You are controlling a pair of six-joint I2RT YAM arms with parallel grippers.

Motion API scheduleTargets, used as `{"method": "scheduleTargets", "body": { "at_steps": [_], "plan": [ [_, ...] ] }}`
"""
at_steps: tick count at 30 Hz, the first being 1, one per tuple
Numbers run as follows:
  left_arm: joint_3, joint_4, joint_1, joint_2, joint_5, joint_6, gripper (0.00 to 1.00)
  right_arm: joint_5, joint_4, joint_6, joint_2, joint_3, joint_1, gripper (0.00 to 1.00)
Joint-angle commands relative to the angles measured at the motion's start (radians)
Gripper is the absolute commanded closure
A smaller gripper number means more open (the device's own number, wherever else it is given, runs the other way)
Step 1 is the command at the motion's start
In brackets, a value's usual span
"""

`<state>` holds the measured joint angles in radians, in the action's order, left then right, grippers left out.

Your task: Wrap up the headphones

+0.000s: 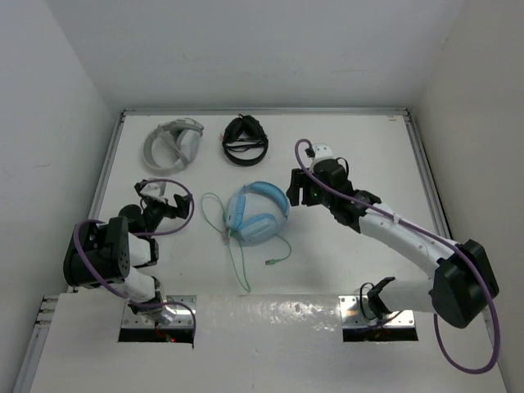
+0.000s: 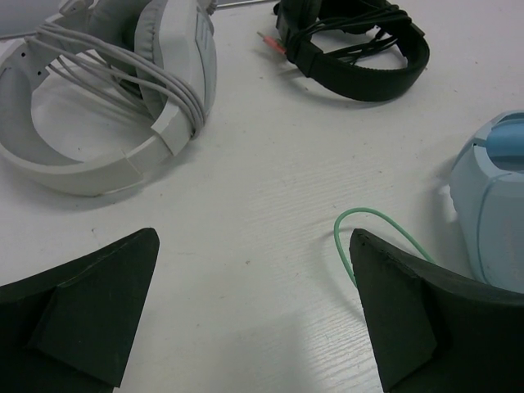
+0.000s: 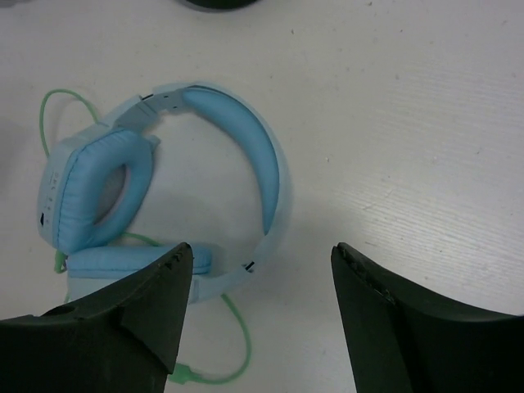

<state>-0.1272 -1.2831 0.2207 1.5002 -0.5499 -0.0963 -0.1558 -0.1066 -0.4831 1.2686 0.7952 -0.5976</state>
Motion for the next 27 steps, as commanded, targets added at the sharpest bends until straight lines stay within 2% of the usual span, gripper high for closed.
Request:
{"method": "scheduleTargets", "body": {
  "at_steps": [1,3,4,5,6,7,8,9,10,11,12,13,14,16,20,23,24,25,26,27],
  "plan": [
    [-0.006,-0.128,0.011,0.0,-0.038,0.001,0.0,0.055,-0.041,-0.032,0.047,0.022,0.004,0.32],
    [0.008,-0.151,0.012,-0.012,0.001,0.019,0.0,0.047,-0.021,-0.044,0.069,0.022,0.002,0.32],
    [-0.035,-0.121,0.043,-0.052,-0.068,0.086,0.0,0.036,-0.013,-0.052,0.075,0.021,0.002,0.32],
    [-0.099,-0.002,0.09,-0.09,-0.187,0.089,0.0,0.009,-0.012,-0.067,0.081,0.019,0.002,0.31],
    [-0.195,0.131,0.135,-0.112,-0.305,0.18,0.0,-0.007,-0.007,-0.074,0.098,0.016,0.002,0.28],
    [-0.379,0.242,0.173,-0.104,-0.394,0.241,0.0,-0.016,0.004,-0.077,0.107,0.013,0.002,0.28],
    [-0.473,0.336,0.175,-0.094,-0.427,0.237,0.0,-0.033,0.008,-0.083,0.118,0.012,0.002,0.28],
    [-0.58,0.498,0.171,-0.086,-0.441,0.046,0.0,-0.037,0.013,-0.086,0.13,0.019,0.002,0.28],
    [-0.688,0.953,0.117,-0.066,-0.421,-0.112,0.0,-0.044,0.015,-0.089,0.159,0.027,0.002,0.28],
    [-0.936,1.177,0.065,-0.043,-0.25,-0.296,0.0,-0.047,0.001,-0.098,0.176,0.038,0.002,0.29],
    [-1.059,1.373,0.011,-0.016,-0.125,-0.523,0.0,-0.063,-0.007,-0.106,0.192,0.061,0.002,0.29],
    [-1.241,1.58,-0.071,0.036,-0.037,-0.583,0.0,-0.064,-0.018,-0.115,0.224,0.07,0.002,0.29],
    [-1.305,1.626,-0.095,0.051,0.072,-0.62,0.0,-0.056,-0.016,-0.126,0.241,0.082,0.002,0.29],
    [-1.447,1.669,-0.128,0.058,0.145,-0.643,0.0,-0.038,0.002,-0.149,0.29,0.09,0.002,0.29],
    [-1.65,1.746,-0.184,0.081,0.367,-0.805,0.0,0.034,0.038,-0.207,0.389,0.108,0.002,0.33],
    [-1.912,1.899,-0.196,0.164,0.459,-0.752,0.0,0.123,0.048,-0.23,0.478,0.147,-0.001,0.38],
    [-1.987,1.97,-0.196,0.19,0.45,-0.725,0.0,0.139,0.042,-0.235,0.501,0.172,-0.002,0.42],
    [-2.088,2.133,-0.195,0.237,0.386,-0.735,0.0,0.147,0.024,-0.242,0.52,0.185,-0.001,0.47],
    [-2.103,2.201,-0.195,0.248,0.349,-0.744,0.0,0.147,0.022,-0.249,0.535,0.193,-0.001,0.52],
    [-2.093,2.26,-0.195,0.249,0.302,-0.755,0.02,0.147,0.027,-0.244,0.555,0.203,-0.001,0.7]
  ]
}}
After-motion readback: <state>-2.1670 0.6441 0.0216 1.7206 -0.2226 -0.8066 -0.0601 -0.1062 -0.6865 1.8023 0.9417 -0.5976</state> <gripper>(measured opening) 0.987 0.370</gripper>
